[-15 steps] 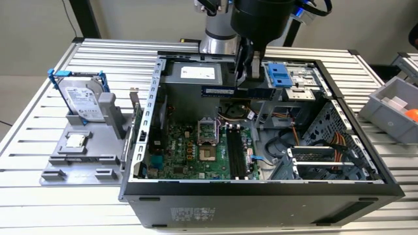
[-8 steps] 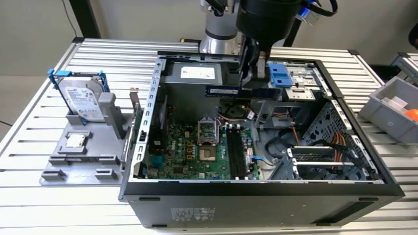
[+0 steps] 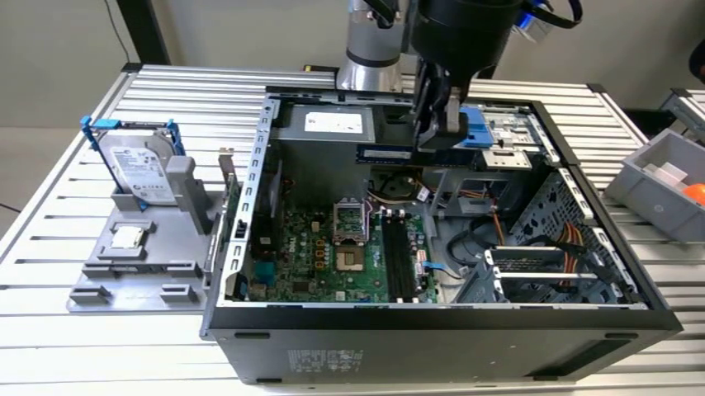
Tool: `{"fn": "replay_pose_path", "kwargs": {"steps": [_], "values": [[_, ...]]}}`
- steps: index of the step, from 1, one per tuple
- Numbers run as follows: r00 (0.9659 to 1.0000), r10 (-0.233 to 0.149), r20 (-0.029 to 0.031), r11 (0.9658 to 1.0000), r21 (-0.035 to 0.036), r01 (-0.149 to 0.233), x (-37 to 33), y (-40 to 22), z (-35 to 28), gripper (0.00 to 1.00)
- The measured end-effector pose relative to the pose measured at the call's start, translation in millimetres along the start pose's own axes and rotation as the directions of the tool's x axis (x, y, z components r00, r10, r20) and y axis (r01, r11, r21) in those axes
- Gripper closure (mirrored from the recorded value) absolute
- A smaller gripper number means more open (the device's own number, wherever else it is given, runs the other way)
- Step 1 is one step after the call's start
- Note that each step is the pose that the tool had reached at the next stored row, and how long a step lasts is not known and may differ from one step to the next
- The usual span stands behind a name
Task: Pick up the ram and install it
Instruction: 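Pick up the ram and move it above insertion slot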
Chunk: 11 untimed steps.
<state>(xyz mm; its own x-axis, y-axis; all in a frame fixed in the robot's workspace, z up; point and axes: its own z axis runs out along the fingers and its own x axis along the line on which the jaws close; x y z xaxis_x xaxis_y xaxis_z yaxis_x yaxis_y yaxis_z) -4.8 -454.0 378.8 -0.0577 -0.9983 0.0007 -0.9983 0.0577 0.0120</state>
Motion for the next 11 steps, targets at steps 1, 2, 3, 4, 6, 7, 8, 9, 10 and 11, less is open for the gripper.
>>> {"fn": "replay_pose_path", "kwargs": {"steps": [1, 2, 3, 4, 6, 7, 8, 9, 10, 11], "values": [[1.0, 0.0, 0.0, 1.0, 0.0, 0.0, -0.1, -1.3, 0.0, 1.0], [1.0, 0.0, 0.0, 1.0, 0.0, 0.0, -0.1, -2.6, 0.0, 1.0], [1.0, 0.0, 0.0, 1.0, 0.0, 0.0, -0.2, -3.8, 0.0, 1.0], [1.0, 0.0, 0.0, 1.0, 0.0, 0.0, -0.3, -5.0, -0.1, 1.0], [1.0, 0.0, 0.0, 1.0, 0.0, 0.0, -0.4, -7.3, -0.1, 1.0], [1.0, 0.0, 0.0, 1.0, 0.0, 0.0, -0.5, -8.1, -0.1, 1.0], [1.0, 0.0, 0.0, 1.0, -0.0001, 0.0, -0.5, -8.7, -0.1, 1.0], [1.0, 0.0, 0.0001, 1.0, 0.0, 0.0, -0.6, -9.1, -0.1, 1.0], [1.0, 0.0, 0.0001, 1.0, 0.0, 0.0, -0.6, -9.5, -0.1, 1.0], [1.0, 0.0, 0.0001, 1.0, 0.0, 0.0, -0.6, -9.8, -0.1, 1.0]]}}
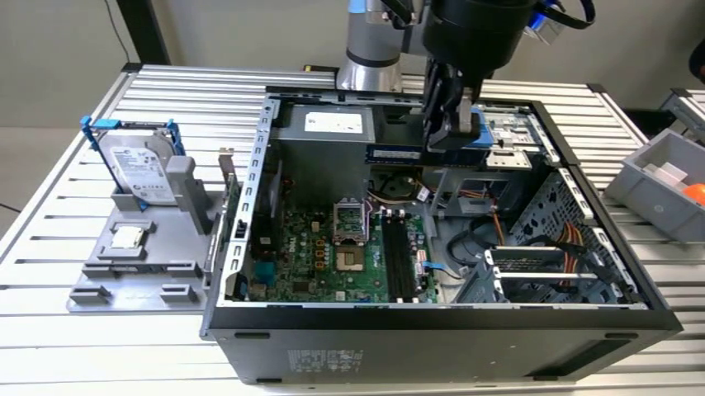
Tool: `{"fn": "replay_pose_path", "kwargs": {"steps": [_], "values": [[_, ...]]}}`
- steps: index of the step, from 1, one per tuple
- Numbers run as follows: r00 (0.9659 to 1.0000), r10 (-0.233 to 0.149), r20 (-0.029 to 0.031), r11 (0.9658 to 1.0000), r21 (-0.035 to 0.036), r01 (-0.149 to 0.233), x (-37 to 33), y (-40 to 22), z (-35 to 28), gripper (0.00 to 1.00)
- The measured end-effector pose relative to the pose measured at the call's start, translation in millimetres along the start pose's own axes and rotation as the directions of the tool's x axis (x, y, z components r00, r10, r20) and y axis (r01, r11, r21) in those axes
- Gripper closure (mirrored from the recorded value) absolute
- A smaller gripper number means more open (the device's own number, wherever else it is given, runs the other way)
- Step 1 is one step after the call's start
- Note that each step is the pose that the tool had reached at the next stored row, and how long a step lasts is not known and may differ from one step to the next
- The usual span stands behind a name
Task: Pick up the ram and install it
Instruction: 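Pick up the ram and move it above insertion slot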
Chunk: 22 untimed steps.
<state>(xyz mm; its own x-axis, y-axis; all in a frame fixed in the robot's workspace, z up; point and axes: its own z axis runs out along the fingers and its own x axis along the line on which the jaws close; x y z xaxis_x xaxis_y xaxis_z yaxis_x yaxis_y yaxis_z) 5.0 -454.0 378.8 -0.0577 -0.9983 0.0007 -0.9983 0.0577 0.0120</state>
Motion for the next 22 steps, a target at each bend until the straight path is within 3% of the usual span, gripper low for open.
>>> {"fn": "replay_pose_path", "kwargs": {"steps": [22], "values": [[1.0, 0.0, -0.0001, 1.0, 0.0, 0.0, 3.7, -2.6, 0.0, 1.0]]}}
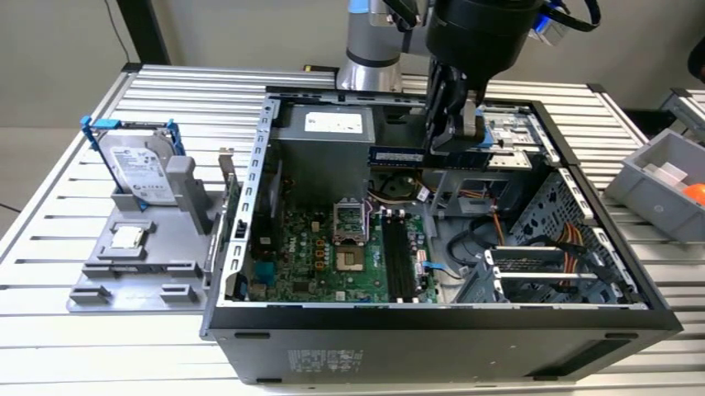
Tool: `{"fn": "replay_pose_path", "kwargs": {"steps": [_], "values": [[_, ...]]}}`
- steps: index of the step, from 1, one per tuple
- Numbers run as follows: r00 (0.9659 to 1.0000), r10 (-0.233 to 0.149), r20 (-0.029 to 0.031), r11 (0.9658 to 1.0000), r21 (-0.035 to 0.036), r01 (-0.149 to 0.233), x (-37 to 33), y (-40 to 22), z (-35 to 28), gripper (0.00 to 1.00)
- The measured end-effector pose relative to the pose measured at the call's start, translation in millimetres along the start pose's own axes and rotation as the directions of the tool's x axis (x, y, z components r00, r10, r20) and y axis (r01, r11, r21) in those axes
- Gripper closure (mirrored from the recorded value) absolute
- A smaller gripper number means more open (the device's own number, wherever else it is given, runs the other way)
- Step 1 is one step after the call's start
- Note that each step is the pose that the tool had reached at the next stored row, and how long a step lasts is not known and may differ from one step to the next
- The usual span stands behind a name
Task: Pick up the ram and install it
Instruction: 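Pick up the ram and move it above insertion slot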
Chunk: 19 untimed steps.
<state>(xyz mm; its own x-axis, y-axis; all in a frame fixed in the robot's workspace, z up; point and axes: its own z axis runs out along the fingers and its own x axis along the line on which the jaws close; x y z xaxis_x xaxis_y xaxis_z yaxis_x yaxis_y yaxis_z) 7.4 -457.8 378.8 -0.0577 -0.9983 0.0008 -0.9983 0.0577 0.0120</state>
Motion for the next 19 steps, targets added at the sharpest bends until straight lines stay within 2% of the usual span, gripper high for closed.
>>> {"fn": "replay_pose_path", "kwargs": {"steps": [7, 19], "values": [[1.0, 0.004, 0.0001, 1.0, 0.0, -0.004, 0.1, 0.0, 0.0, 1.0], [0.9987, 0.051, 0.0007, 0.9987, 0.0, -0.051, 0.1, 0.0, 0.1, 1.0]]}}
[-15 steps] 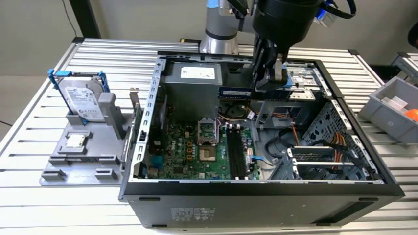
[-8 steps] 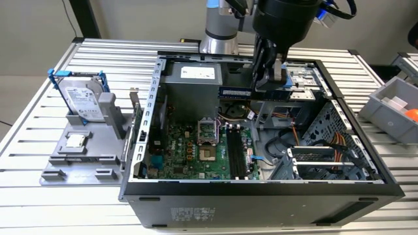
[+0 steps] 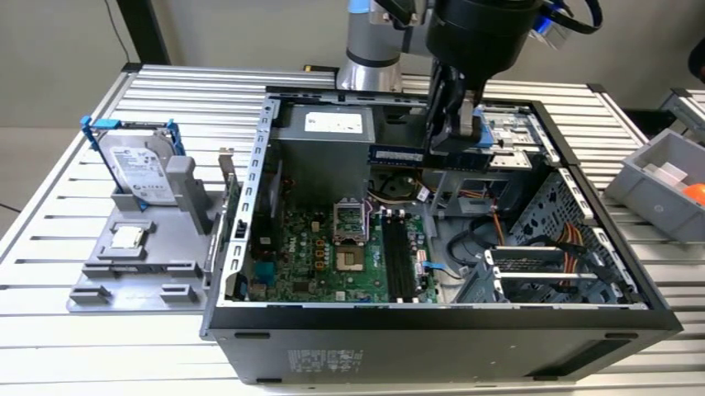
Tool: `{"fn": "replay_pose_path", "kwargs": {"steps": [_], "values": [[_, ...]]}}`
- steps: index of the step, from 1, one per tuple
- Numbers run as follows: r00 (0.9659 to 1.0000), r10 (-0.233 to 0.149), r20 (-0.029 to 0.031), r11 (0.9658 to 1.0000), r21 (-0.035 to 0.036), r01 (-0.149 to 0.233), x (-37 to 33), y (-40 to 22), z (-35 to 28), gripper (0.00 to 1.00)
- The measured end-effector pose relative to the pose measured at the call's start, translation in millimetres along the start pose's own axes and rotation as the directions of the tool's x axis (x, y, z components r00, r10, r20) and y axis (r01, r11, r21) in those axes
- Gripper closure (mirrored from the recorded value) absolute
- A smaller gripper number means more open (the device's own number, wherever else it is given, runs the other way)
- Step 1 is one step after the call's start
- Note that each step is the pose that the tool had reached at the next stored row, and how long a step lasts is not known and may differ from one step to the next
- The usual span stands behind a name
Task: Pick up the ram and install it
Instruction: 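Pick up the ram and move it above insertion slot, then insert the ram into the slot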
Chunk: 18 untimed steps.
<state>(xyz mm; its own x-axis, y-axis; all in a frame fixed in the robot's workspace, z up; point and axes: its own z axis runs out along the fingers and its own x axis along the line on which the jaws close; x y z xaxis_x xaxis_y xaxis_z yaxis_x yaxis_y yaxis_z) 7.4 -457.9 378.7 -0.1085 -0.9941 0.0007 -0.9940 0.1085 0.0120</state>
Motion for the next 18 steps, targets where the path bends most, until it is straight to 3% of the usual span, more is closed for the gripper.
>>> {"fn": "replay_pose_path", "kwargs": {"steps": [18], "values": [[0.9969, 0.079, 0.0006, 0.9969, -0.0001, -0.079, 0.0, 0.0, -0.1, 1.0]]}}
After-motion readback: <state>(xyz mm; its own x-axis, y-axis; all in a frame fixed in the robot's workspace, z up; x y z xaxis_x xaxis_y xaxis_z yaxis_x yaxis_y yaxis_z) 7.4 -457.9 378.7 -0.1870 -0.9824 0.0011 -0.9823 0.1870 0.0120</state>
